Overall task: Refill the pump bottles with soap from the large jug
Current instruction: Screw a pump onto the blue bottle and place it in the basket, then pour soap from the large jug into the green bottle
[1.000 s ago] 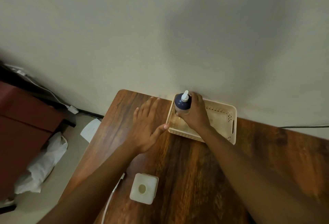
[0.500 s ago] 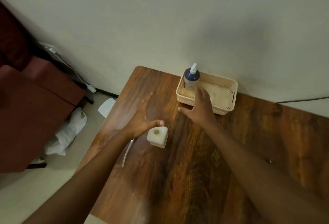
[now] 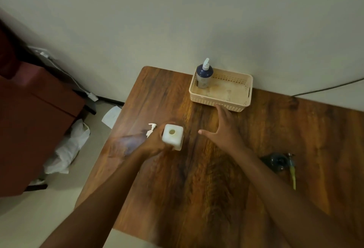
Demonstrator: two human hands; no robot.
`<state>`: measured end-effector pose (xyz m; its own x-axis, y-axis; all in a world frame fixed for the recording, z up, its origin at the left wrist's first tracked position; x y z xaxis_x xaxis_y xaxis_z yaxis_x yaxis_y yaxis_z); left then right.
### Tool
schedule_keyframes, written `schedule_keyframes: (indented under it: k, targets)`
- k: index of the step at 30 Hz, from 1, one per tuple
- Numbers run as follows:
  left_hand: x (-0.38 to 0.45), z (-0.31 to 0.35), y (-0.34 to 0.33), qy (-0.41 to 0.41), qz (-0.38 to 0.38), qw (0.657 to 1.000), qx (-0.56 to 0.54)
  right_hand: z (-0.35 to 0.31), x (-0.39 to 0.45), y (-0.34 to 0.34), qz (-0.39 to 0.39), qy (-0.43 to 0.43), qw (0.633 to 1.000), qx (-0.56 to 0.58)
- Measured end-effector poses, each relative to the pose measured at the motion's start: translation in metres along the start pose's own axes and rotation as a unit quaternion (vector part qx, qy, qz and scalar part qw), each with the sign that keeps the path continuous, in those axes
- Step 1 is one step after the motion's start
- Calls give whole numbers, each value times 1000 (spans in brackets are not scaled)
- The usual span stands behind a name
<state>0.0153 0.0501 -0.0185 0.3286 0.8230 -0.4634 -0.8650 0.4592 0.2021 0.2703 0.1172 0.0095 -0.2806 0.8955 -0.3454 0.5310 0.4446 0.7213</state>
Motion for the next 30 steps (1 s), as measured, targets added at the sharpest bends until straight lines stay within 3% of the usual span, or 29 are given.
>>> schedule_keyframes:
  k: [6, 10, 16, 25, 30]
  targets:
    - [11, -9, -5, 2, -3, 1000, -2, 29, -29, 35, -3, -11, 998, 59]
    - [18, -1, -22, 17, -12, 1000, -6, 60, -58, 67, 49, -15, 995, 91]
    - [33, 39, -66, -29, -54, 998, -1, 122, -106, 95, 92, -77, 983, 136]
    - [54, 94, -121, -77, -82, 994, 17, 198, -142, 54, 53, -162, 958, 232]
    - [57, 105, -138, -80, -78, 994, -11, 212, -143, 28, 85, -159, 944, 276]
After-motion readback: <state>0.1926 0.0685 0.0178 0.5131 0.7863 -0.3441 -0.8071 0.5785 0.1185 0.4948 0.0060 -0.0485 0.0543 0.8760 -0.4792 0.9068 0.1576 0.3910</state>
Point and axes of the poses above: each hand's wrist, its own x-axis towards the middle knuckle, its own y-axis out of the back of the hand, z = x × y, the point moved 3 cm from there along x, towards the middle knuckle, and after that the axes turned 13 degrees about -z, right-handed, at the moved point
